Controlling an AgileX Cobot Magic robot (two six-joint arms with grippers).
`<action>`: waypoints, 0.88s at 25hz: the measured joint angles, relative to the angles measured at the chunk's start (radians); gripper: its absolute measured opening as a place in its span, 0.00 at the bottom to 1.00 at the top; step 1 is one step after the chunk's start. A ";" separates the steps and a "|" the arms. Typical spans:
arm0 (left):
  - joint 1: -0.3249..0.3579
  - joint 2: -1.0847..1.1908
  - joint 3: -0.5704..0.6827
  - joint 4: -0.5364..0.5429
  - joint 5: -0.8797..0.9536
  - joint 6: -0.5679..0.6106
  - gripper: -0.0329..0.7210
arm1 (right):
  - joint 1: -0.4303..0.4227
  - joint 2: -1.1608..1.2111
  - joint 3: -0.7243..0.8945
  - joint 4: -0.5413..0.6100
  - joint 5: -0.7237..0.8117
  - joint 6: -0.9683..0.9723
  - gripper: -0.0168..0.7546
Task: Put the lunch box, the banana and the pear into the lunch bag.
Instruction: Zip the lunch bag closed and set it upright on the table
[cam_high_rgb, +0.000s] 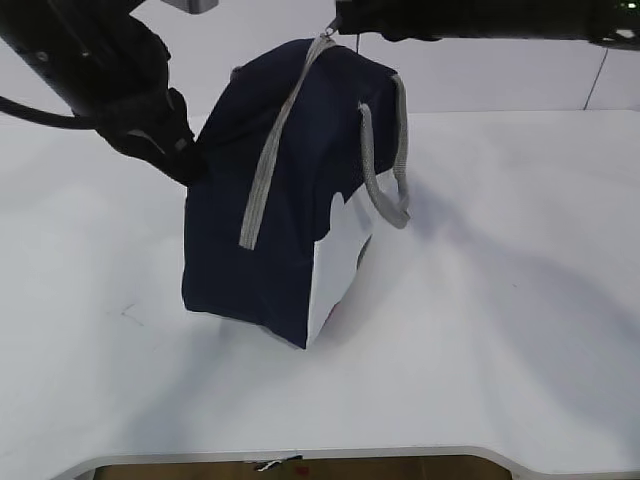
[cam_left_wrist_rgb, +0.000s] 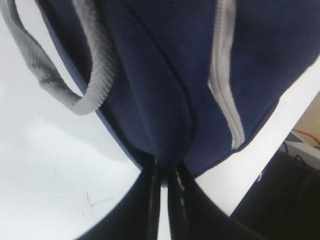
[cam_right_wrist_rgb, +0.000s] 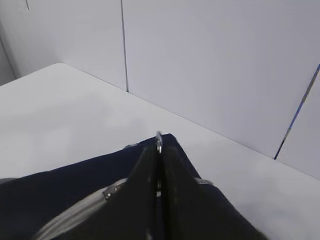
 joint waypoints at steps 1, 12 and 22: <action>0.000 0.000 0.000 0.007 0.007 0.000 0.05 | 0.000 0.015 -0.010 -0.002 0.015 0.000 0.04; 0.004 -0.034 0.002 0.034 0.054 0.001 0.05 | 0.000 0.121 -0.059 -0.011 0.130 0.000 0.04; 0.004 -0.040 0.003 0.060 0.091 0.002 0.05 | -0.021 0.189 -0.061 -0.043 0.152 0.008 0.04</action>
